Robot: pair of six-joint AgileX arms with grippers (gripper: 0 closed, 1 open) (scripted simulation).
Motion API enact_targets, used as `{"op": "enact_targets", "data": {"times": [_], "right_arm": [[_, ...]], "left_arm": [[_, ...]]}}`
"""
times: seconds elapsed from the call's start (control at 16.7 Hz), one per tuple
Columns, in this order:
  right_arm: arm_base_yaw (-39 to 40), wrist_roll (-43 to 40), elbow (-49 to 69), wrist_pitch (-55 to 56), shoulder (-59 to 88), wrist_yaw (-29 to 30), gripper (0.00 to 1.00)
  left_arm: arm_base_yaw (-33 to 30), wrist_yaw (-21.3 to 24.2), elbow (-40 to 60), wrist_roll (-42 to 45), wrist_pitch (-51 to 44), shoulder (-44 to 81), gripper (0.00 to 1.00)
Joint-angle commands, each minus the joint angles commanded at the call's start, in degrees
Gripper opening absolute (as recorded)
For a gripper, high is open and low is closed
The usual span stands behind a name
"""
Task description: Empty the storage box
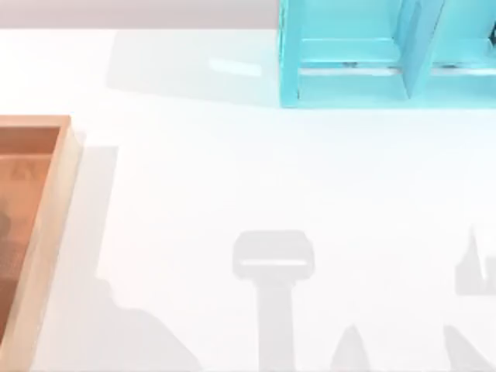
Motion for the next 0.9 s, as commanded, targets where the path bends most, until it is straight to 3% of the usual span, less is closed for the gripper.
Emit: {"op": "enact_targets", "data": {"times": [0.36,0.9], "right_arm": [[0.0,0.0,0.0,0.0,0.0,0.0,1.00],[0.0,0.0,0.0,0.0,0.0,0.0,1.00]], "left_arm": [[0.0,0.0,3.0,0.0,-3.7,-0.7,0.00],[-0.3,0.0,20.3,-0.2,-26.1,-5.7,0.00]]}}
